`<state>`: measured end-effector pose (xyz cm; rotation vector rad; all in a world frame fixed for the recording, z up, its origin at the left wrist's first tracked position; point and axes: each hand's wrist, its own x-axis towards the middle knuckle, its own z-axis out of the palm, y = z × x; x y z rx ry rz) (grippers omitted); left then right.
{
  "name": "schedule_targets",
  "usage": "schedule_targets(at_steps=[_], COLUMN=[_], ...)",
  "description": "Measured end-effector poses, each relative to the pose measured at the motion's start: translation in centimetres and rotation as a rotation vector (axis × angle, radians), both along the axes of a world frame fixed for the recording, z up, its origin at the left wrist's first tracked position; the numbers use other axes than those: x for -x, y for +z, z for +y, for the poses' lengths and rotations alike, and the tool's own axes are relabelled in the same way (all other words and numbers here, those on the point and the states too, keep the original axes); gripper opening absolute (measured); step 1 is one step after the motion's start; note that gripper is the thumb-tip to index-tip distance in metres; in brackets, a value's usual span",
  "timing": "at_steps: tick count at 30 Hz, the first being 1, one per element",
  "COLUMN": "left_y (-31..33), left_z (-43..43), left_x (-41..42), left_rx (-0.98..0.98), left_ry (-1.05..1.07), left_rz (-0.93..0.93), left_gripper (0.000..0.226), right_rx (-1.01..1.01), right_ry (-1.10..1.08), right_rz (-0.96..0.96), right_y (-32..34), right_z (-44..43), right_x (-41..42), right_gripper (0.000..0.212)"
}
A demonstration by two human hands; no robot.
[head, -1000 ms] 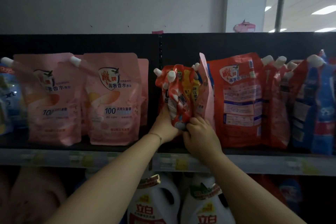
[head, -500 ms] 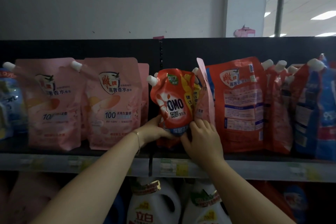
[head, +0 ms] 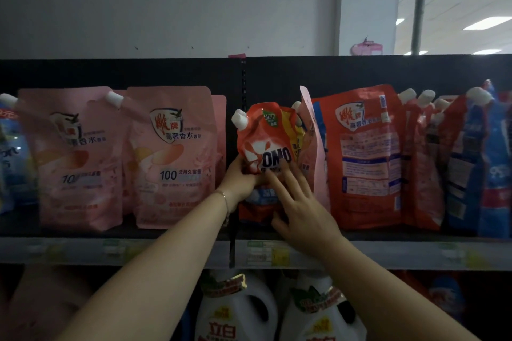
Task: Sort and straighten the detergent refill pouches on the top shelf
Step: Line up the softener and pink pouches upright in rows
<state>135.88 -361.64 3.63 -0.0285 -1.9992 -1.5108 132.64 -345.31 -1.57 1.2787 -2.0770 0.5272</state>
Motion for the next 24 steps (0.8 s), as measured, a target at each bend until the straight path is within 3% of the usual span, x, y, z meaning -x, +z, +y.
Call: schedule_targets(at_steps=[6, 15, 18, 21, 23, 24], left_y=[0.2, 0.3, 0.1, 0.9, 0.8, 0.5], left_z=[-0.1, 2.3, 2.2, 0.7, -0.4, -0.8], left_x=[0.8, 2.5, 2.7, 1.9, 1.8, 2.1], left_rx=[0.064, 0.058, 0.191, 0.162, 0.041, 0.030], left_ry=[-0.025, -0.163, -0.216, -0.360, -0.262, -0.102], left_rz=[-0.034, -0.085, -0.112, -0.114, -0.009, 0.060], left_gripper=[0.038, 0.052, 0.062, 0.046, 0.035, 0.030], right_rx=[-0.080, -0.111, -0.103, -0.046, 0.022, 0.046], right_ry=[-0.039, -0.209, -0.247, -0.243, -0.224, -0.223], right_rz=[0.102, -0.076, -0.124, -0.215, -0.301, -0.312], right_y=[0.4, 1.0, 1.4, 2.0, 2.3, 2.3], right_z=[-0.3, -0.4, -0.4, -0.6, -0.8, -0.9], right_x=[0.1, 0.5, 0.9, 1.2, 1.3, 1.2], right_gripper=[0.082, 0.096, 0.106, 0.105, 0.109, 0.110])
